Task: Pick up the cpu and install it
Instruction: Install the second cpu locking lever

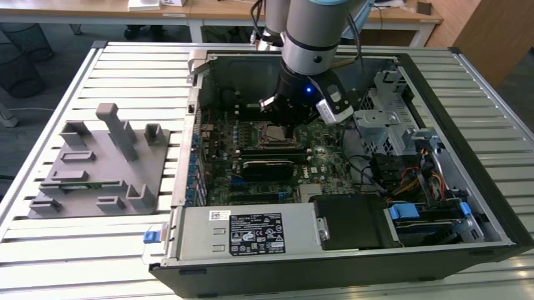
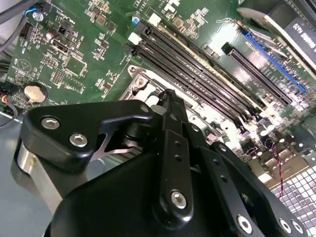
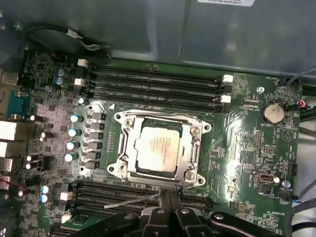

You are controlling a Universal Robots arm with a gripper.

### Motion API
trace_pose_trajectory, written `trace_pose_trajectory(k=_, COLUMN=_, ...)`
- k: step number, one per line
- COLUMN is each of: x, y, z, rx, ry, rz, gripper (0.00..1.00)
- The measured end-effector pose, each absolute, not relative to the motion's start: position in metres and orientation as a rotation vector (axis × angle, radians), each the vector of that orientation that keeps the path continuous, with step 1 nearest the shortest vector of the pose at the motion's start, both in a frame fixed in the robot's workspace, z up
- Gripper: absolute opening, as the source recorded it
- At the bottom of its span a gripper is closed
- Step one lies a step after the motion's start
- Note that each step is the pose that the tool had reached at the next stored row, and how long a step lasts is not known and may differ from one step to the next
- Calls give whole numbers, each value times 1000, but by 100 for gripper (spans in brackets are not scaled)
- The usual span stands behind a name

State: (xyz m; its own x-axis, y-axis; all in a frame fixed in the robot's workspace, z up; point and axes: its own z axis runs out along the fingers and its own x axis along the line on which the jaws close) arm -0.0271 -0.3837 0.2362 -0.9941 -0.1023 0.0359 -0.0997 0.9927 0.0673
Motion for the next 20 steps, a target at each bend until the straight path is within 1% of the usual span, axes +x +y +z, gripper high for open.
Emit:
trace_pose_trajectory(k=5, x=-27, y=-386, z=236, rx=157, ry=-3097, rz=-102, gripper=11)
trace_pose_trajectory(k=12, x=-28, y=-397, z=236, rx=156, ry=-3087, rz=-110, gripper=11)
trace_pose_trajectory(k=20, x=-42, y=-398, z=233, rx=156, ry=-3077, rz=-122, gripper=11)
